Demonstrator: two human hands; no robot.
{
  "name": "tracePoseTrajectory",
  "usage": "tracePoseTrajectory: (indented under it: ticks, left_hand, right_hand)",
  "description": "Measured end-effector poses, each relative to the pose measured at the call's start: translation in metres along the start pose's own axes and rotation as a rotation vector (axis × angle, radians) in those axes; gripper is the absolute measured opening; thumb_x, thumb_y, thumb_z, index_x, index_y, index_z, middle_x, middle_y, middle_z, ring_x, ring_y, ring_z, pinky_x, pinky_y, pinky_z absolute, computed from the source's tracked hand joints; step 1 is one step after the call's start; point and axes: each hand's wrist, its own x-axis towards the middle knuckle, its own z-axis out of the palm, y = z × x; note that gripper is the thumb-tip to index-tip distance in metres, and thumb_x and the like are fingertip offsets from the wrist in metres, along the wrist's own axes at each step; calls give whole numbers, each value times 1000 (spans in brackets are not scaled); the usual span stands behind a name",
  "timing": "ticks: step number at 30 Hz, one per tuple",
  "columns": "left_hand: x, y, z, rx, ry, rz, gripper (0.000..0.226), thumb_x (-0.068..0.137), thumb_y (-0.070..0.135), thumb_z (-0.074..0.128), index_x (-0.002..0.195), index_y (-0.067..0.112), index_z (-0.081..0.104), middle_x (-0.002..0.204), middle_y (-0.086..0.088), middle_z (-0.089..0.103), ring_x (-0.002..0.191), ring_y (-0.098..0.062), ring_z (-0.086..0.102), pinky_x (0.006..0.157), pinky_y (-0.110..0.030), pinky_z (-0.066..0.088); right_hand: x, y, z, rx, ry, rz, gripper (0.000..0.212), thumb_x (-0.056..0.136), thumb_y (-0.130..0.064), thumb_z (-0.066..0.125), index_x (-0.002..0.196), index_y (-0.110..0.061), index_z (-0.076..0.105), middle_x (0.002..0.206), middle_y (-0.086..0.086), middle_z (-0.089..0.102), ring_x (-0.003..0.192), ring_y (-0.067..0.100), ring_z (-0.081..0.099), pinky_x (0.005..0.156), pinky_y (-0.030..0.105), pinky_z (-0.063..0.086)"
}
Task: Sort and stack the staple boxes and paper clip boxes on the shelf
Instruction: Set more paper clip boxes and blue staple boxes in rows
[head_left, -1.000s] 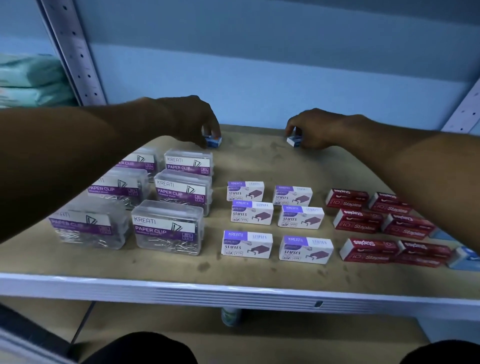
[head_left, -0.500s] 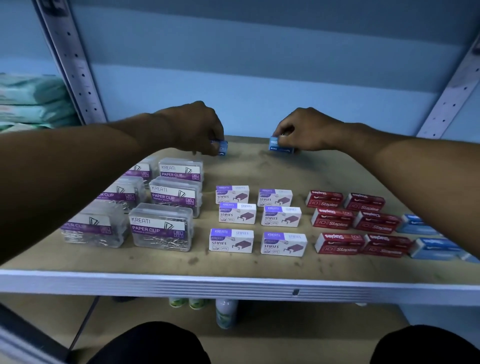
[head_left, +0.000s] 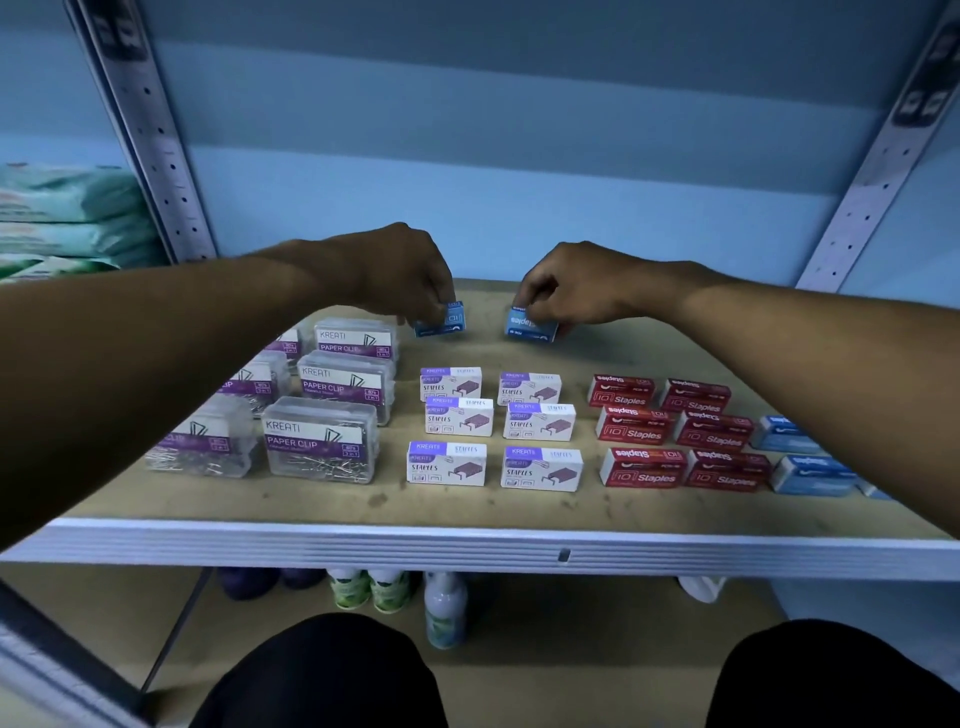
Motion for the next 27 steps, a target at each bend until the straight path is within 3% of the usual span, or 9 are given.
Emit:
tracePoseTrajectory:
  ticks: [5, 8, 14, 18, 23, 27]
  left_hand:
    - [4, 1, 12, 61, -66, 11, 18, 83, 26, 71, 100, 26, 76, 100, 7, 73, 89, -10, 66, 87, -34, 55]
    - [5, -1, 16, 82, -71, 16, 20, 82, 29, 71, 102, 27, 75, 103, 9, 72, 97, -10, 64, 92, -35, 52]
    - [6, 2, 15, 90, -76, 25, 26, 80, 29, 72, 106, 26, 74, 105, 8, 73, 96, -9, 63, 91, -29, 51]
    - [7, 4, 19, 142, -78, 33, 35, 80, 34, 75, 112, 22, 71, 110, 6, 68, 95, -11, 58, 90, -28, 48]
    - [7, 4, 25, 114, -4, 26, 30, 78, 38, 78, 103, 22, 72, 103, 5, 66, 89, -10, 55, 83, -26, 47]
    - [8, 6, 24, 74, 50, 23, 24, 77, 33, 79, 96, 23, 70, 97, 4, 68, 88, -13, 59, 82, -28, 49]
  right_hand:
    - [2, 2, 3, -20, -50, -12, 22, 90, -19, 68, 108, -26, 78, 112, -8, 73, 94, 8, 69, 82, 28, 60]
    - [3, 2, 3, -4, -57, -5, 22, 91, -18, 70, 110, -24, 78, 108, -8, 74, 93, 9, 71, 81, 26, 60]
    - [2, 0, 2, 24, -53, 3, 25, 87, -16, 74, 110, -23, 79, 106, -7, 75, 92, 7, 71, 80, 27, 61]
    - [-3, -2, 4, -101, -56, -10, 31, 80, -20, 80, 110, -27, 75, 96, -13, 69, 91, 7, 66, 80, 26, 54]
    - [-7, 5, 11, 36, -18, 4, 25, 80, -15, 78, 104, -22, 74, 91, -6, 74, 73, 9, 70, 74, 28, 56]
    - [-9, 7, 8, 142, 17, -8, 23, 88, -18, 68, 106, -26, 79, 109, -4, 72, 84, 12, 69, 80, 31, 61]
